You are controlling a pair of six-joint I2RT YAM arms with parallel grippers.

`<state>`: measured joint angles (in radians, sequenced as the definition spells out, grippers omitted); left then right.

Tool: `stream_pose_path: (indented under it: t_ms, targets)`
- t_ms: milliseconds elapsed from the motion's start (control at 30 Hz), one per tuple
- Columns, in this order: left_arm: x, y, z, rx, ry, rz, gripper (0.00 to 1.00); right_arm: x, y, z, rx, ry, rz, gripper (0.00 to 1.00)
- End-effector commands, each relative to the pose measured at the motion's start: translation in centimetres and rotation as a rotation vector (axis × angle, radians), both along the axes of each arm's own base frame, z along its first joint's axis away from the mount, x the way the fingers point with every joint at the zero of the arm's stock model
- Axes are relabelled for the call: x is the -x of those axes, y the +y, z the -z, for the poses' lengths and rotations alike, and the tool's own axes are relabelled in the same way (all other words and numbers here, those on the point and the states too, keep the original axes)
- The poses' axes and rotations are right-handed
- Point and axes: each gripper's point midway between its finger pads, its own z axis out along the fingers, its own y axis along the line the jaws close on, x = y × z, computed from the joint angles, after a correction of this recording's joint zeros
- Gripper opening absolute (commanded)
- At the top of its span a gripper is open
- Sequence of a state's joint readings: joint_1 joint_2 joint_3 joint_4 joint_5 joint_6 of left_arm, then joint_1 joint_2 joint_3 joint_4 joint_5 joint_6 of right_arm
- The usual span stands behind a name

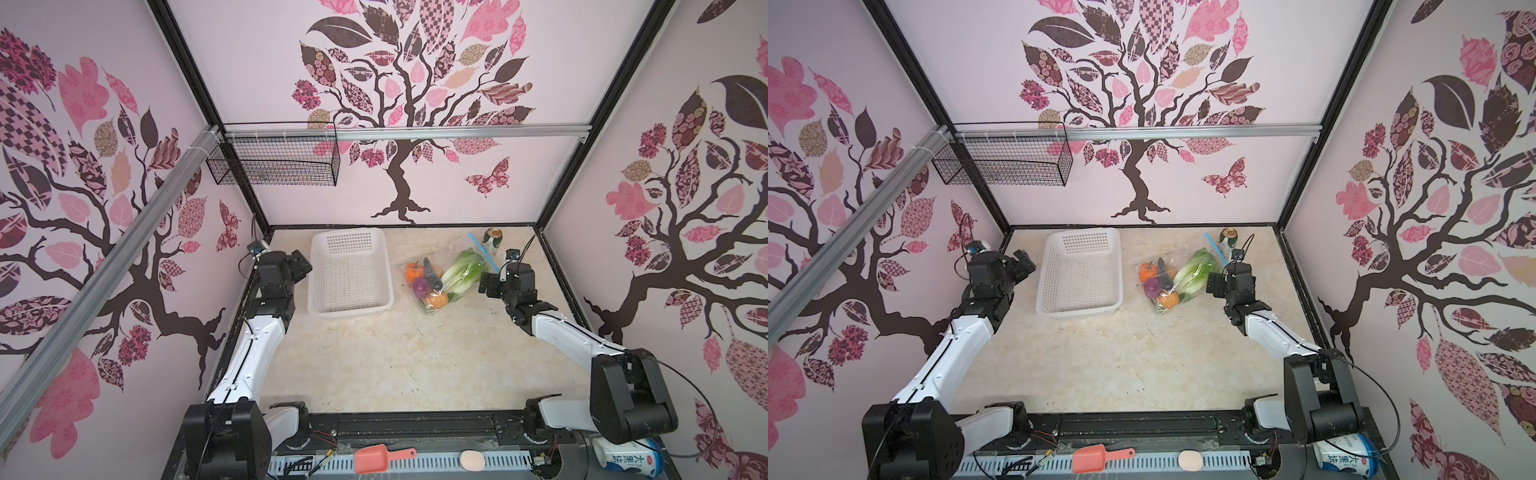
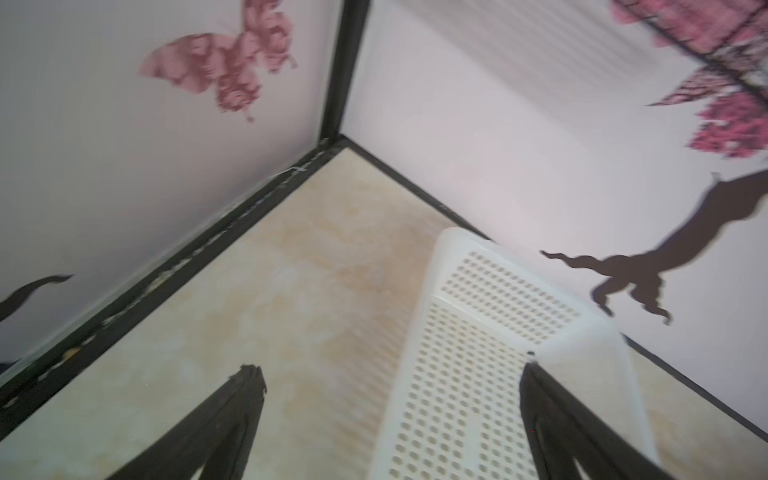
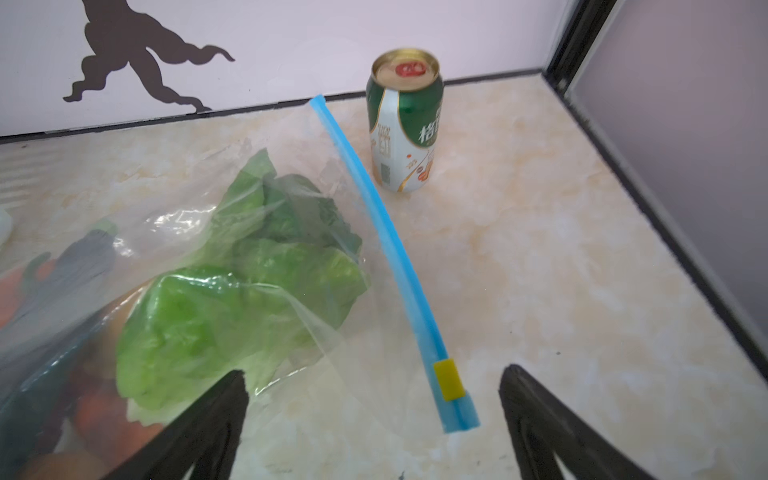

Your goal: Place the food in the zip-top bag and seal the zipper

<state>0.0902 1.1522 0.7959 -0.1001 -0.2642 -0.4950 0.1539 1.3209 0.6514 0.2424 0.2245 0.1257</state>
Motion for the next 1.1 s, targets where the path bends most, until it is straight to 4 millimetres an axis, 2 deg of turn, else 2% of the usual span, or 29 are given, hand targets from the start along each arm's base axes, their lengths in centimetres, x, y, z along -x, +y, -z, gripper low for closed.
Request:
stream_pose_path:
  t_ms: [0,67,133,233,333,467,600,700,800,933,1067]
  targets:
    - [2.0,3.0,1.7,-0.070,-0.015,-0.144,0.98,0.9,-2.4,-0.9,0.052,-0.072,0.105,1.00]
    - [2.3,4.2,2.7,-0.118,0.033,-0.170,0.98,1.5,-3.1,-0.5,0.074,-0.077,0.129,1.00]
    - [2.4,5.1,4.5,-0.171,0.130,-0.189,0.98,2.2,-4.2,-0.4,0.102,-0.088,0.177,1.00]
    - [2.0,5.2,7.4,-0.242,0.247,-0.134,0.98,2.8,-4.7,-0.1,0.104,-0.116,0.192,1.00]
    - [1.2,4.3,9.5,-0.304,0.269,-0.026,0.98,2.6,-3.9,0.9,0.090,-0.137,0.138,1.00]
    - [0.5,2.5,10.8,-0.301,0.243,0.099,0.98,1.9,-2.8,3.0,0.073,-0.092,0.077,1.00]
    - [-0.6,0.8,12.4,-0.297,0.268,0.210,0.97,1.9,-1.2,3.6,0.032,-0.150,-0.004,1.00]
    - [-1.6,-1.0,12.7,-0.267,0.236,0.316,0.97,1.4,-0.4,3.0,0.030,-0.163,-0.055,1.00]
    - [-2.1,-2.5,11.2,-0.280,0.100,0.349,0.96,0.9,-0.2,1.9,0.069,-0.250,-0.077,1.00]
    - [-2.9,-3.1,10.5,-0.270,0.025,0.351,0.97,0.0,-1.0,2.9,0.078,-0.249,-0.046,0.99]
    - [-3.4,-4.4,11.2,-0.319,0.002,0.372,0.99,0.2,-2.0,3.6,-0.006,-0.247,-0.065,1.00]
